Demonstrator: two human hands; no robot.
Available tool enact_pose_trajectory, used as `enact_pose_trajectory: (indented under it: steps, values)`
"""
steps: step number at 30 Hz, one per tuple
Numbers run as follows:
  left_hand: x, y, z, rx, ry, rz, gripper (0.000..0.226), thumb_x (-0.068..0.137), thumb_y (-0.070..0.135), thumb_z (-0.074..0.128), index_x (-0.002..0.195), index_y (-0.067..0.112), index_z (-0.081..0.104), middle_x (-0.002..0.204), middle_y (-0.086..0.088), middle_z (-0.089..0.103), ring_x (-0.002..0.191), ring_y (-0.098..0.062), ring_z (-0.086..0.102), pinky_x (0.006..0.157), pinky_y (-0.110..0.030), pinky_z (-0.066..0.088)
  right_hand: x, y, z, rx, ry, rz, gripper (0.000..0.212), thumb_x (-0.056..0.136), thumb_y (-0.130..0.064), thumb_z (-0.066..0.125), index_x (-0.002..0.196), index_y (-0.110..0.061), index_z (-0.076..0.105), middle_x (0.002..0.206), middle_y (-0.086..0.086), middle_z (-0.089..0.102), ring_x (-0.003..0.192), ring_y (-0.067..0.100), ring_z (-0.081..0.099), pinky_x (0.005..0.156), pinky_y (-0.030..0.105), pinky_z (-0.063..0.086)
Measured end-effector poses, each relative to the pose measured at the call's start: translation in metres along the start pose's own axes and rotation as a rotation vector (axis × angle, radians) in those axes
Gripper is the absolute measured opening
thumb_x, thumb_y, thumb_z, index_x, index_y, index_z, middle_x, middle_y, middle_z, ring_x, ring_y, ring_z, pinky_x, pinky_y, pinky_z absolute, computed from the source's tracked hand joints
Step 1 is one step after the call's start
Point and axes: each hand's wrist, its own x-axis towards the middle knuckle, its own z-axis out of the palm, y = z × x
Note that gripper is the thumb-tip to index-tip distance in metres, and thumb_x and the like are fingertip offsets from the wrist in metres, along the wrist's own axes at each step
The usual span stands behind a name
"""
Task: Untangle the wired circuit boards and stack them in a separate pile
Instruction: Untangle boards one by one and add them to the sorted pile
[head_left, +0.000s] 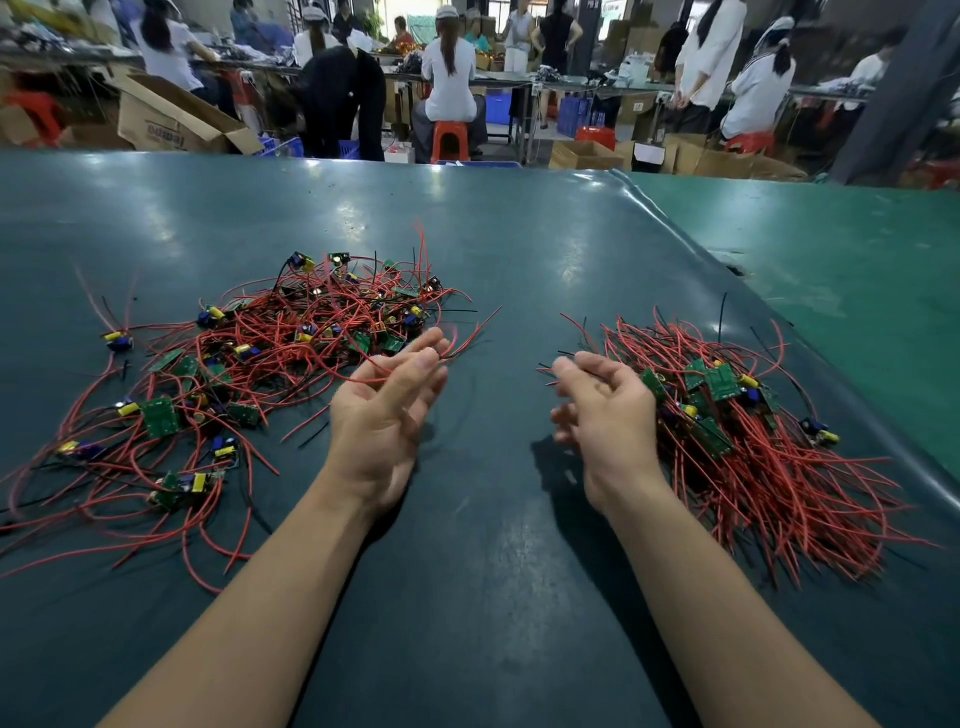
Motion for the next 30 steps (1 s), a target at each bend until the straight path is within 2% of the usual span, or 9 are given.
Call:
enact_pose_trajectory:
  steps: [2,4,6,10,13,15,18,23,30]
  values:
    - [0.001,0.006,-0.002,-0.079,-0.015,-0.033,0.011,0.074,0.012,0.065,0.077,0.014,0.055,0.091,-0.010,0.075,0.087,-0.020,0.073,0.084,-0.029,0.058,-0.001,0.004,0.000,-0.185,0.006,-0.078,0.022,0.089,-0.018,0.070,0.106,-0.017,0.056,0.071,-0.004,0.055,0.052,0.009,0.053,0.048,0.023,0.042]
    - [-0.001,0.008,-0.003,-0.035,-0.010,-0.075,0.023,0.072,0.027,0.068,0.085,0.012,0.055,0.075,-0.003,0.072,0.066,-0.012,0.070,0.066,-0.024,0.058,0.001,0.001,0.000,-0.229,0.081,-0.161,0.013,0.091,-0.019,0.068,0.101,-0.017,0.060,0.074,-0.003,0.056,0.063,0.015,0.053,0.059,0.030,0.043]
    - [-0.003,0.007,0.001,0.080,-0.005,-0.070,0.039,0.063,0.042,0.071,0.083,0.012,0.056,0.062,0.001,0.064,0.048,-0.006,0.059,0.051,-0.019,0.050,0.001,-0.003,-0.003,-0.171,0.089,-0.145,0.003,0.093,-0.018,0.066,0.090,-0.018,0.065,0.071,-0.003,0.057,0.062,0.014,0.051,0.057,0.030,0.042]
    - [-0.007,-0.004,0.008,0.248,-0.041,-0.018,0.039,0.065,0.041,0.069,0.079,0.005,0.063,0.052,-0.004,0.058,0.034,-0.005,0.042,0.039,-0.015,0.033,-0.017,-0.005,0.005,-0.047,-0.338,0.036,0.024,0.090,-0.029,0.065,0.078,-0.011,0.076,0.057,-0.002,0.054,0.045,0.007,0.043,0.038,0.016,0.030]
    - [-0.007,-0.009,0.007,0.390,-0.010,0.027,0.030,0.071,0.036,0.070,0.079,0.007,0.068,0.053,-0.005,0.060,0.031,-0.008,0.037,0.036,-0.016,0.032,-0.023,-0.007,0.009,0.015,-0.529,0.164,0.028,0.088,-0.033,0.062,0.086,-0.008,0.076,0.062,0.000,0.056,0.048,0.008,0.044,0.038,0.017,0.032]
    - [-0.006,-0.009,0.005,0.415,0.002,0.033,0.031,0.069,0.038,0.073,0.076,0.009,0.069,0.053,-0.006,0.060,0.030,-0.010,0.037,0.036,-0.016,0.031,-0.022,-0.008,0.009,0.051,-0.549,0.193,0.021,0.089,-0.022,0.063,0.095,-0.006,0.074,0.066,0.001,0.057,0.050,0.008,0.046,0.039,0.016,0.033]
    - [-0.007,-0.011,0.004,0.451,-0.014,0.004,0.028,0.064,0.042,0.076,0.062,0.015,0.069,0.051,-0.004,0.056,0.033,-0.009,0.041,0.036,-0.016,0.030,-0.020,-0.006,0.009,0.144,-0.499,0.240,0.023,0.079,-0.028,0.069,0.090,-0.009,0.076,0.066,-0.001,0.059,0.051,0.007,0.047,0.040,0.015,0.034]
    - [-0.017,-0.014,0.005,0.485,-0.306,-0.168,0.025,0.068,0.039,0.075,0.065,0.015,0.071,0.046,0.007,0.046,0.035,-0.006,0.040,0.036,-0.013,0.030,-0.014,-0.003,0.010,0.282,-0.394,0.321,0.022,0.071,-0.030,0.072,0.073,-0.008,0.073,0.056,-0.002,0.054,0.041,0.004,0.044,0.035,0.013,0.031]
    - [-0.011,-0.017,0.005,0.555,-0.192,0.004,0.032,0.073,0.027,0.074,0.077,-0.003,0.069,0.053,0.002,0.053,0.045,-0.007,0.043,0.046,-0.015,0.036,-0.019,-0.001,0.011,0.007,-0.385,0.212,0.035,0.087,-0.037,0.067,0.064,-0.012,0.076,0.053,0.000,0.055,0.039,0.007,0.041,0.034,0.015,0.028]
